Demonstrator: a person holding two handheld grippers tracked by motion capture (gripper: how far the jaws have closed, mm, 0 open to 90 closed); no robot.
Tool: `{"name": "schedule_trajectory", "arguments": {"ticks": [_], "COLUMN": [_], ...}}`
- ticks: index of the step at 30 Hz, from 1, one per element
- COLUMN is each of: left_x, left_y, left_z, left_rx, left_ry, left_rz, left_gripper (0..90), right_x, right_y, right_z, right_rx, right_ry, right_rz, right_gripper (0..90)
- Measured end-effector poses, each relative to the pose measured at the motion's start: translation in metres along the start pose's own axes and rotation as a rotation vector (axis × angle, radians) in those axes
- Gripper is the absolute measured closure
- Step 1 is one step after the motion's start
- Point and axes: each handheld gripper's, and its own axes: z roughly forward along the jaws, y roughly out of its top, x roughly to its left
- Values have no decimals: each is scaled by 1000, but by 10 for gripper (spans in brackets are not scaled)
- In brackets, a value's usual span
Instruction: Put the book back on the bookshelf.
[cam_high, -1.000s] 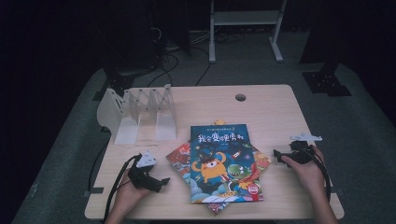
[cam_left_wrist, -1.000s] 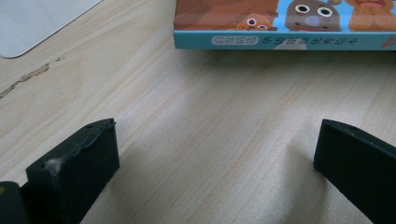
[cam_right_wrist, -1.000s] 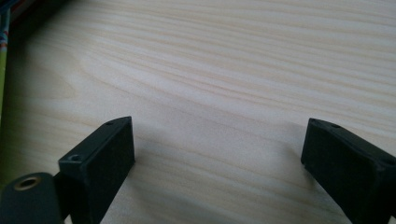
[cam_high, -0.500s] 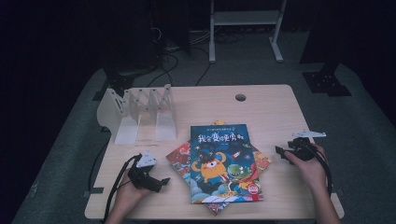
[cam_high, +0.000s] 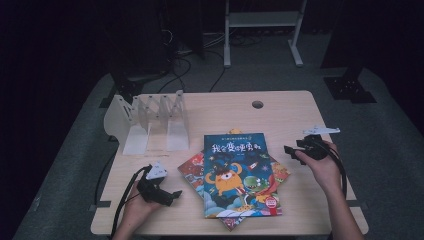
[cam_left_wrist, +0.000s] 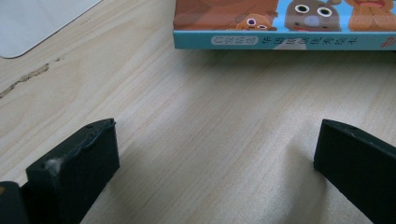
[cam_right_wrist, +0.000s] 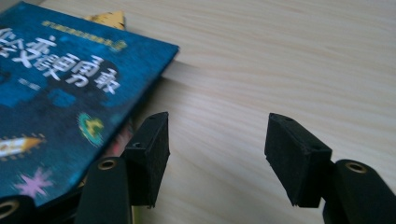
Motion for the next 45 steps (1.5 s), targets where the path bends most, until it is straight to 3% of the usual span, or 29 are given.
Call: {"name": "schedule_trajectory", "arguments": {"ticks": [5, 15, 22, 25, 30, 37, 41, 45], "left_x": [0, 0, 0, 0, 0, 0, 0, 0], "left_y": [0, 0, 0, 0, 0, 0, 0, 0], "left_z": [0, 0, 0, 0, 0, 0, 0, 0], "left_rx": [0, 0, 0, 0, 4, 3, 4, 4], "left_ry": [0, 0, 0, 1, 0, 0, 0, 0], "left_rz": [0, 0, 0, -1, 1, 1, 3, 1], "left_gripper": [0, 0, 0, 0, 0, 0, 0, 0], "right_x": [13, 26, 29, 30, 29, 29, 29, 31], "right_y": [15, 36, 48, 52, 57, 57, 55, 56], "right_z": [13, 43, 66, 73, 83, 96, 97, 97], "right_rx": [10, 28, 34, 41, 53, 109, 110, 115], "right_ry": [31, 86, 133, 131, 135, 161, 192, 180], "right_rz": [-28, -31, -54, -65, -69, -34, -17, -25], "right_gripper": [382, 368, 330, 305, 300, 290, 330, 329]}}
